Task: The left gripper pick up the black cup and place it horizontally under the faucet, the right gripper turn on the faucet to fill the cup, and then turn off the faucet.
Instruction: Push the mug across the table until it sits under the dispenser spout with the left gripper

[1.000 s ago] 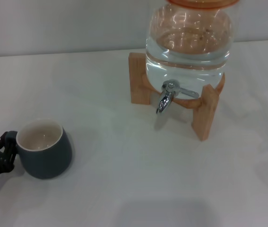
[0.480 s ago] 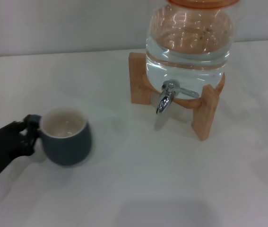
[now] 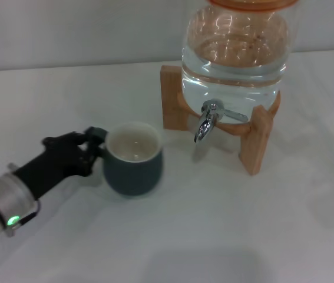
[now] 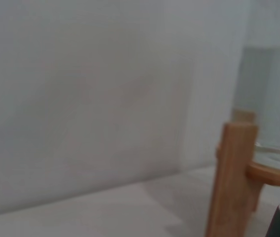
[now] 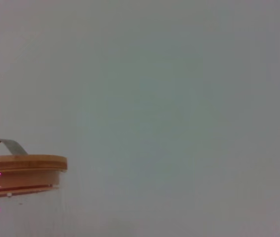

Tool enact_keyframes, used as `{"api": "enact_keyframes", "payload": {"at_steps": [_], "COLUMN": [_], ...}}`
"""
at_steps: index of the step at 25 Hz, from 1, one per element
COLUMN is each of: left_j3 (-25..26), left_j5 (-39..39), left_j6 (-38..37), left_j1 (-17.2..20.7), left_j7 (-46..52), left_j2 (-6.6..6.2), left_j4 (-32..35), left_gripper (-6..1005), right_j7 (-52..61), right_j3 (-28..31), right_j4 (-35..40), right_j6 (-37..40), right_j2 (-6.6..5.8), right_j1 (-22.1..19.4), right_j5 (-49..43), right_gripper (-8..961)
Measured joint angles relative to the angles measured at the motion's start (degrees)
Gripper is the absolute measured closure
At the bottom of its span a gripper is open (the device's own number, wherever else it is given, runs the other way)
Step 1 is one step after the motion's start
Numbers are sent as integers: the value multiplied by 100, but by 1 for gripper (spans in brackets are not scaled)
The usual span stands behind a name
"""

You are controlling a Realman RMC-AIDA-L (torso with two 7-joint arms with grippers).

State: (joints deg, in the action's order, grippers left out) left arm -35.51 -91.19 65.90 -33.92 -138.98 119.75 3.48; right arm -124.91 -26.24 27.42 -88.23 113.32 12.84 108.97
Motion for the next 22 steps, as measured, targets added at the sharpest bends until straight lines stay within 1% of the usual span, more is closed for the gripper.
{"api": "enact_keyframes", "payload": {"at_steps": [5, 13, 22], "left_j3": [0, 2, 33], "left_j5": [171, 216, 235], "left_j6": [-469, -709, -1026], "left_j1": [-479, -981, -1346], "left_j7": [-18, -83, -208], "left_j2": [12, 56, 74], "left_j4": [-389, -771, -1120], "left_gripper": [851, 852, 854], "right_j7": [0, -12, -32], "right_j3": [-2, -28, -31], "right_j4": [0, 0, 0], "right_j6": [-12, -25, -24], "right_j2": [41, 60, 58], "right_j1": [-22, -15, -9], "right_j5": [0, 0, 1], "right_gripper": [130, 130, 130]}}
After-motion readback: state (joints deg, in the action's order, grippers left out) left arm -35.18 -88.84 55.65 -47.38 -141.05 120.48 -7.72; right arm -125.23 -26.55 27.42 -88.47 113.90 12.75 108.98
